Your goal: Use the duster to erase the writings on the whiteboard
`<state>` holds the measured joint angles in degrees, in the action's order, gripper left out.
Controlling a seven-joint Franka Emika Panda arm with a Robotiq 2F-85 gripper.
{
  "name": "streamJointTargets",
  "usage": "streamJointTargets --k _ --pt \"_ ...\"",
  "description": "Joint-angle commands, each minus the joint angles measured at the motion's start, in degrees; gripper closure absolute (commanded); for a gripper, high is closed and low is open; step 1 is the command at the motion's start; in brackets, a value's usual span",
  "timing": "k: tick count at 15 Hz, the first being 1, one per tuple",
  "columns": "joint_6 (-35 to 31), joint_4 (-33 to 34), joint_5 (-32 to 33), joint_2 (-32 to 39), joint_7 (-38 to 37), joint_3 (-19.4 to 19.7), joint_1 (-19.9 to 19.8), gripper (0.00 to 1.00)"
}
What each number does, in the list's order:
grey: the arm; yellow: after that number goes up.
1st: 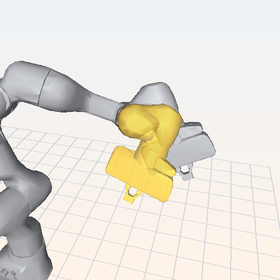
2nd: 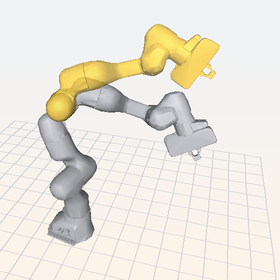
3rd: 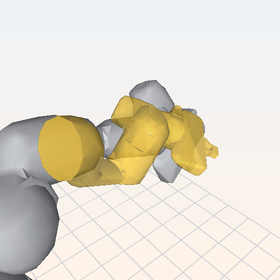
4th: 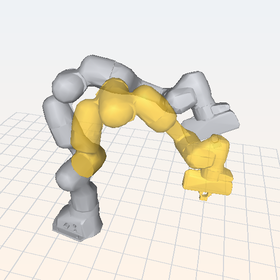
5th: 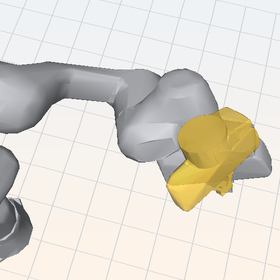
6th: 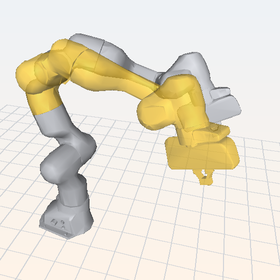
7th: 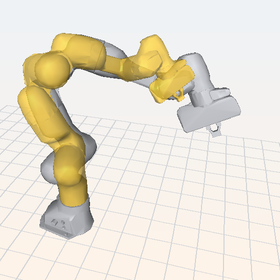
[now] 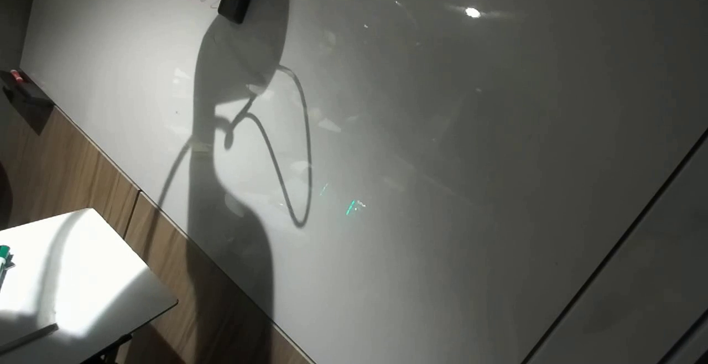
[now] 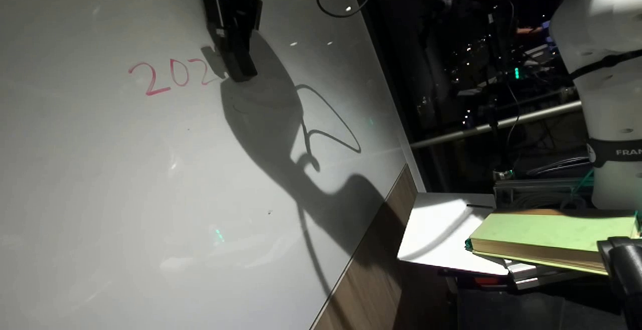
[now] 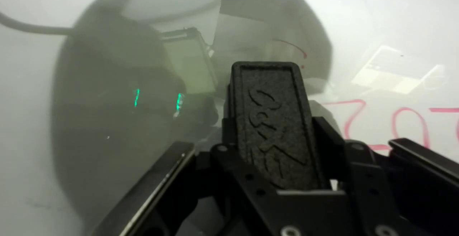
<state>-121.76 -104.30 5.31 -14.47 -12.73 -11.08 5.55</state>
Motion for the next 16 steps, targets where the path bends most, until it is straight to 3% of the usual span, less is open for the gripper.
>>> streamJointTargets --k 1,7,16 --pt "-4.21 1.29 1.86 1.86 -4.23 -3.61 1.78 0.70" --pt "-7.70 1.61 5.07 4.82 -10.04 -9.14 5.02 0.70" --pt "-8.16 2.41 9.32 7.04 -13.80 -12.97 8.01 0.70"
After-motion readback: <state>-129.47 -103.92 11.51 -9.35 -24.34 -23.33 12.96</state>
